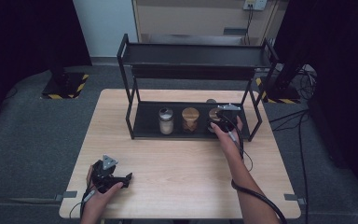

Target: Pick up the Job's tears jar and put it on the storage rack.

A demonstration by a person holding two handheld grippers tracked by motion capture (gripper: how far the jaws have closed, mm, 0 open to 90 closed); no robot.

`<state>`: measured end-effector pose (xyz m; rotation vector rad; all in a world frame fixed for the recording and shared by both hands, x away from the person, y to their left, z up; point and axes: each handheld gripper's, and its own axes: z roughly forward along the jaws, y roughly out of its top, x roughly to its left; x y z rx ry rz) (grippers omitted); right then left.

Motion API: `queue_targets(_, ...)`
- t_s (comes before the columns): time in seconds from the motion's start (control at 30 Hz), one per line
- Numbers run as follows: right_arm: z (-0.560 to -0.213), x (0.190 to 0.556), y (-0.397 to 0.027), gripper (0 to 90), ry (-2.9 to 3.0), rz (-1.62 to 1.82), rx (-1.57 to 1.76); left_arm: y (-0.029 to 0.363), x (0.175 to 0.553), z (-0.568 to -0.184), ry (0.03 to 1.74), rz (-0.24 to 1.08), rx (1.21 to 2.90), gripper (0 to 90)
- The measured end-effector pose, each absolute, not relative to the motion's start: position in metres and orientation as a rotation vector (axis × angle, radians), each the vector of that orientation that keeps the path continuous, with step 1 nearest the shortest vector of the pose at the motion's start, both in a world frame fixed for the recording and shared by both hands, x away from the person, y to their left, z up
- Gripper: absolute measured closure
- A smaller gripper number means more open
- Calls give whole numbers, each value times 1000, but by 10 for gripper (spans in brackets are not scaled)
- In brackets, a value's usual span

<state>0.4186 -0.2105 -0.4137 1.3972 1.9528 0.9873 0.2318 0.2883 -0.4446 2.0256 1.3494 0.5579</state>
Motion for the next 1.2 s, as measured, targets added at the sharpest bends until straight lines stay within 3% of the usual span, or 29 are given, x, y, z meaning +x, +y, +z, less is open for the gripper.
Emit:
queue_targets(0.3, -415, 418, -212, 251, 1949, 999, 1397, 288, 232, -445, 1349, 558, 2026, 0)
queue_targets(0.53, -415, 417, -212, 102, 1957, 992, 1393, 288, 232, -445, 1349, 558, 2026, 0)
queue_targets(0.73, -414, 413, -211, 55, 1965, 986, 1388, 288, 232, -445, 1349, 558, 2026, 0)
queue_targets(1.2, -407, 393, -213, 50, 1935, 981, 1415, 288, 232, -444, 1349, 557, 2027, 0)
